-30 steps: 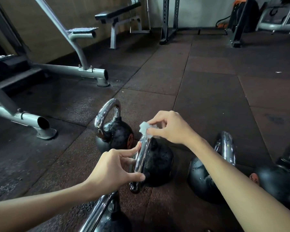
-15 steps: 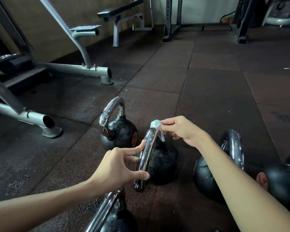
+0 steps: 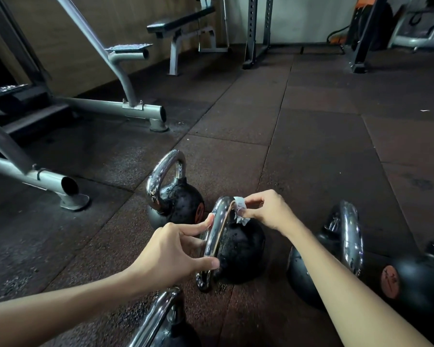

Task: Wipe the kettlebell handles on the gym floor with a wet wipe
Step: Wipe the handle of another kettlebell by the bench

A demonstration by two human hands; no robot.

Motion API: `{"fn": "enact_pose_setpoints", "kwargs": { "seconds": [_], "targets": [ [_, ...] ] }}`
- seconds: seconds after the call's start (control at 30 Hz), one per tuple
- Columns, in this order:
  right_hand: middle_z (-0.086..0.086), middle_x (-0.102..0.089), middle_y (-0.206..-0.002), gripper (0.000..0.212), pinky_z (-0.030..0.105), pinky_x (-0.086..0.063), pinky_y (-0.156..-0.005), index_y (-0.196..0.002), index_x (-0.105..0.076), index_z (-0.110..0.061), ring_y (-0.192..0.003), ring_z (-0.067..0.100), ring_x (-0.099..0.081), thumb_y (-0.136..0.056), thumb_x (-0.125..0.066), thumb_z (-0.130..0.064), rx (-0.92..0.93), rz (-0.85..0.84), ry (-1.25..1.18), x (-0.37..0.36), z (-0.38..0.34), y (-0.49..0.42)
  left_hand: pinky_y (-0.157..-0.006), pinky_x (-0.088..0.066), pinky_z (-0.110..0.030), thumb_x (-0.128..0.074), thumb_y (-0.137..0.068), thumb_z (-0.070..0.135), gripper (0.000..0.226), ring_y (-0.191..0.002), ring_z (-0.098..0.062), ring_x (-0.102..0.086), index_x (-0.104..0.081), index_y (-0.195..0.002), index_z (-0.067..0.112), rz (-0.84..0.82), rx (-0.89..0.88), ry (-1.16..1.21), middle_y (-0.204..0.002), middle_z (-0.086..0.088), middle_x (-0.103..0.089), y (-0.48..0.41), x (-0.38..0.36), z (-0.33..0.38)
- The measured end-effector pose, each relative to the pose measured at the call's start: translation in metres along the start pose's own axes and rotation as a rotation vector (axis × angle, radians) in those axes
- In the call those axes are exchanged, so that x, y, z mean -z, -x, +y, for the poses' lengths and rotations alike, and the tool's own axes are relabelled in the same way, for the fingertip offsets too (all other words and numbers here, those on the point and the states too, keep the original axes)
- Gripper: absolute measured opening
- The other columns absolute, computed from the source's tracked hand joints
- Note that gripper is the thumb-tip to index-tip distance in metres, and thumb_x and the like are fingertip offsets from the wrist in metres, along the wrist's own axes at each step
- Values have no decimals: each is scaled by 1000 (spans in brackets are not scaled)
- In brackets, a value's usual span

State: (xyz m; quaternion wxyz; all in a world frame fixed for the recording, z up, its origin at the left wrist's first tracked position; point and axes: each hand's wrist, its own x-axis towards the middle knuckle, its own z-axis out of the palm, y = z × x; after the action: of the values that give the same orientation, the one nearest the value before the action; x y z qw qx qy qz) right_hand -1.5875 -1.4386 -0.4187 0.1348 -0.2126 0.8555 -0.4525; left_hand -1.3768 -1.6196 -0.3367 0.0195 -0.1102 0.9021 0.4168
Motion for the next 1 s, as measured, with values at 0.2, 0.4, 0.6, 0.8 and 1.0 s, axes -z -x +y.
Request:
{"fn": "enact_pose_setpoints", "kwargs": {
  "seconds": [0.2,0.4,0.6,0.8,1.0],
  "targets": [
    [-7,-78,-81,33,9,-38,-58,-102,-79,-28,-59,-5,-62,-74,-92,-18,191,191,-137,0,-5,10,-57,-39,-4,-92,-75,33,81,-49,19,-48,-50,-142,51,-51,14,48,-86,23,-78,-12,4,8],
    [-10,-77,-77,25,19,-51,-71,-95,-81,-30,-74,3,-72,-73,-88,-19,142,203,-101,-10,0,11,-58,-39,-4,-90,-77,33,81,-45,21,-41,-49,-145,46,-77,27,42,-88,20,-79,-13,7,14],
    [-7,-75,-71,21,10,-39,-57,-92,-78,-25,-53,-1,-57,-75,-90,-20,213,274,-139,-13,-11,18,-63,-40,-1,-88,-78,32,80,-51,23,-45,-47,-146,46,-87,34,86,-91,19,-79,-10,10,7],
    [-10,-76,-80,40,23,-54,-75,-111,-80,-27,-65,-2,-63,-73,-91,-21,122,273,-159,-19,-13,20,-111,-43,-23,-87,-79,34,81,-99,8,-69,-47,-148,45,-144,33,160,-96,13,-81,-19,12,-1],
    [-18,-64,-56,31,12,-42,-58,-108,-81,-28,-49,9,-52,-80,-88,-20,235,426,-146,-18,-33,33,-114,-41,-34,-85,-82,26,79,-76,14,-66,-46,-150,41,-167,43,214,-94,5,-82,-27,14,8]
  ]
}}
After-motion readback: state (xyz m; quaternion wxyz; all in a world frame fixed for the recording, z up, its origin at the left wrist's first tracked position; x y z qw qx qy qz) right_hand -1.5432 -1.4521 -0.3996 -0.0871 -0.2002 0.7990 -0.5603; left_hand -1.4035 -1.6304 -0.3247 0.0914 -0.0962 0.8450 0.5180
